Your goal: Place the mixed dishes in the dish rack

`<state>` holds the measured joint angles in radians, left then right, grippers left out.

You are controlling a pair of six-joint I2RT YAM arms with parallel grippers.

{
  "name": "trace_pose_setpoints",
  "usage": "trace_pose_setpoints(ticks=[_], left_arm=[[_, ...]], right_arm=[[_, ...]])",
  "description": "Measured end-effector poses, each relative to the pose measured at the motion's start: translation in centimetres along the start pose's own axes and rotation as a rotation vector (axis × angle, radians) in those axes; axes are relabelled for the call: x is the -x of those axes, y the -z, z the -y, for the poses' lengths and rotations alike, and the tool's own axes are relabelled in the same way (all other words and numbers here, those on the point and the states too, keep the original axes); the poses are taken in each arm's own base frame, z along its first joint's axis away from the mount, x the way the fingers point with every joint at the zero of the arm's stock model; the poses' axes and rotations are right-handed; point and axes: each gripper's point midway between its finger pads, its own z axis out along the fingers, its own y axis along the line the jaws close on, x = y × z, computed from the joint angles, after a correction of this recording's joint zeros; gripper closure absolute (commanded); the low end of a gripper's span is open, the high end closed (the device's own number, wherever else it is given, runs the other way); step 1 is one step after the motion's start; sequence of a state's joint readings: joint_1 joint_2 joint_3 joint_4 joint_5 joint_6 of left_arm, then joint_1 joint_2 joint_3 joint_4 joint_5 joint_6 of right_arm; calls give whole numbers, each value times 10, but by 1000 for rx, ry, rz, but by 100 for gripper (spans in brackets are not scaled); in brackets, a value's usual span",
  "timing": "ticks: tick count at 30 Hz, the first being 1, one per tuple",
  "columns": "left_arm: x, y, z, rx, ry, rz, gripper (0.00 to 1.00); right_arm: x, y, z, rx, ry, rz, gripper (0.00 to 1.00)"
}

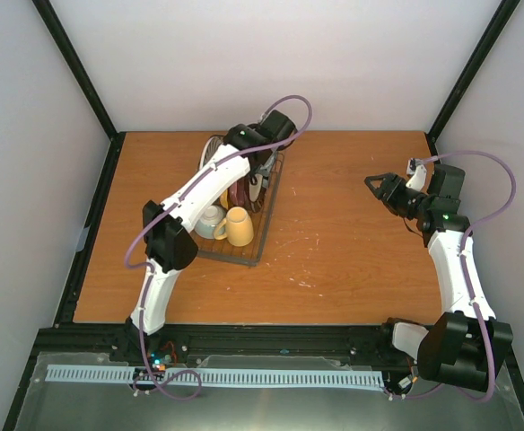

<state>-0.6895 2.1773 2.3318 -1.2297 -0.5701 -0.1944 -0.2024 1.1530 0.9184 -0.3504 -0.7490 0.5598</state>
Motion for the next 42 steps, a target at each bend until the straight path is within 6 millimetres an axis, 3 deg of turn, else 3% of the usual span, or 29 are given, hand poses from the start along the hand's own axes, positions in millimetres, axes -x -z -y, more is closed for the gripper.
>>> trace_pose_setpoints(ticks=[14,18,26,31,42], left_arm=[[0,-5,18,-2,0,5,77],[1,-5,19,-3,2,10,72],[3,-5,19,0,12,17,46],[4,-5,20,-1,18,23,37],[24,7,23,-58,66,102,32]], right_arm=[[-2,0,1,-2,2,-10,42],[-3,0,0,0,2,-11,42],[-3,0,0,2,2,-12,41],[-3,0,0,2,2,-12,41],[-3,0,0,2,2,-12,41]])
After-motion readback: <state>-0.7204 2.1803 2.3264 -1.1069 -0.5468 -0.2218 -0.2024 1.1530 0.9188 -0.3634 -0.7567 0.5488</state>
